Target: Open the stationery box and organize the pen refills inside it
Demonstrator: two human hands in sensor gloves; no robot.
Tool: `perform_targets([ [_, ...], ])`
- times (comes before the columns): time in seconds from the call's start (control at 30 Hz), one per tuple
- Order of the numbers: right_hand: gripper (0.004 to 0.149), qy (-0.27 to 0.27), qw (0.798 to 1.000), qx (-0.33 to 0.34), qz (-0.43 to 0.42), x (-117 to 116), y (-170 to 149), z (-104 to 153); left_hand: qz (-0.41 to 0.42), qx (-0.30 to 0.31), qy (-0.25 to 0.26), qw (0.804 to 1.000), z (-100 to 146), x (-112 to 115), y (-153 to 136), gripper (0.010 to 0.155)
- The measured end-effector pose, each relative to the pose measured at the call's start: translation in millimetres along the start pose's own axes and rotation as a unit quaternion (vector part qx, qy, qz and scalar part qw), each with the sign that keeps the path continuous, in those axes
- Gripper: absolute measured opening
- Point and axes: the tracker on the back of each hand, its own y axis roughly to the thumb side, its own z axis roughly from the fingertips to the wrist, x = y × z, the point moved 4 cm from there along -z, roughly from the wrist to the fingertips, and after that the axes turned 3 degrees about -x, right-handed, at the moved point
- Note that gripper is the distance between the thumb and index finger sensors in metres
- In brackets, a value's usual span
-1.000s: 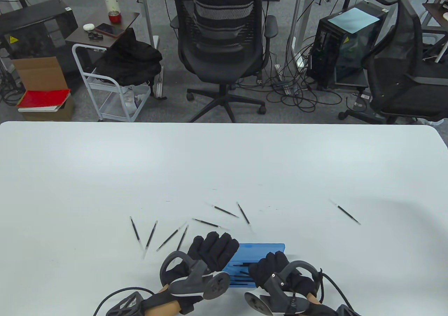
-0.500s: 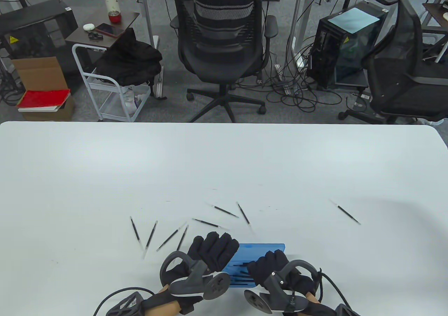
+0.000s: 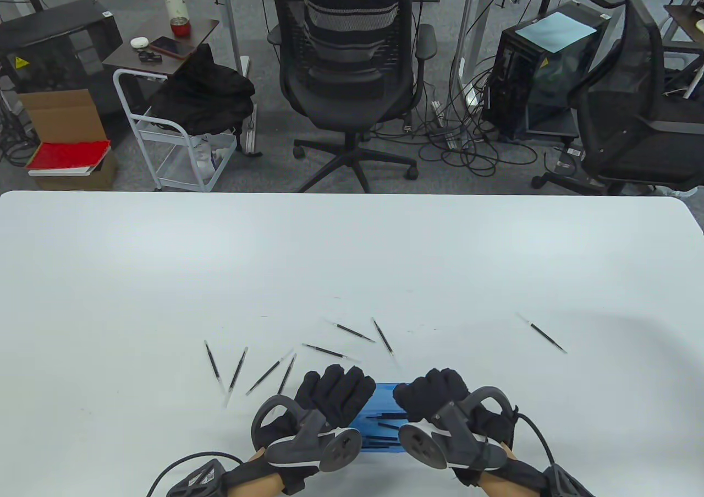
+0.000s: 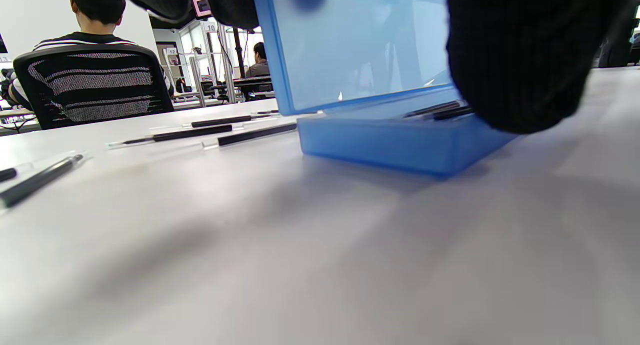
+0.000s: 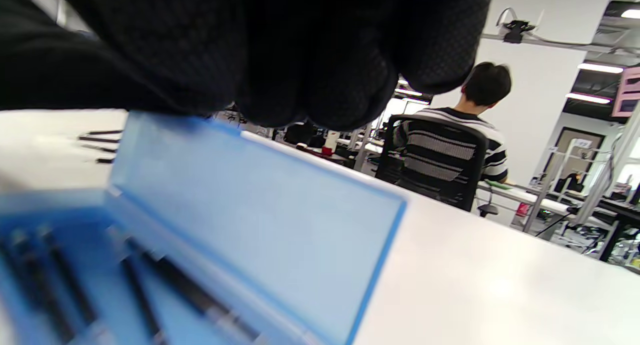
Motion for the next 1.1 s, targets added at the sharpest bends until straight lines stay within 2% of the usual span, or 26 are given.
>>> perform_targets([
  [0.1, 0.053, -0.005, 1.000, -0.029, -0.003, 9, -24, -14, -0.001, 0.000, 0.000, 1.000, 0, 0, 0, 0.113],
  [0.27, 0.054, 0.004, 0.996, -0.091, 0.024, 8, -67, -42, -0.005, 0.000, 0.004, 1.000, 1, 0, 1, 0.113],
  [0.37, 0.055, 0.013, 0.992, -0.122, 0.019, -2, -93, -63, -0.009, -0.001, 0.005, 1.000, 1, -1, 2, 0.114],
  [0.53, 0.055, 0.025, 0.986, -0.161, 0.033, -23, -114, -94, -0.014, -0.001, 0.009, 1.000, 2, -1, 3, 0.113],
  [0.77, 0.055, 0.054, 0.985, -0.159, 0.037, -56, -115, -136, -0.029, -0.002, 0.019, 0.999, 4, -2, 6, 0.113],
  [0.93, 0.056, 0.078, 0.987, -0.137, 0.041, -78, -96, -156, -0.029, 0.000, 0.026, 0.999, 4, -3, 8, 0.114],
  [1.1, 0.056, 0.102, 0.988, -0.112, 0.018, -93, -76, -166, -0.036, 0.001, 0.037, 0.999, 6, -5, 11, 0.112],
])
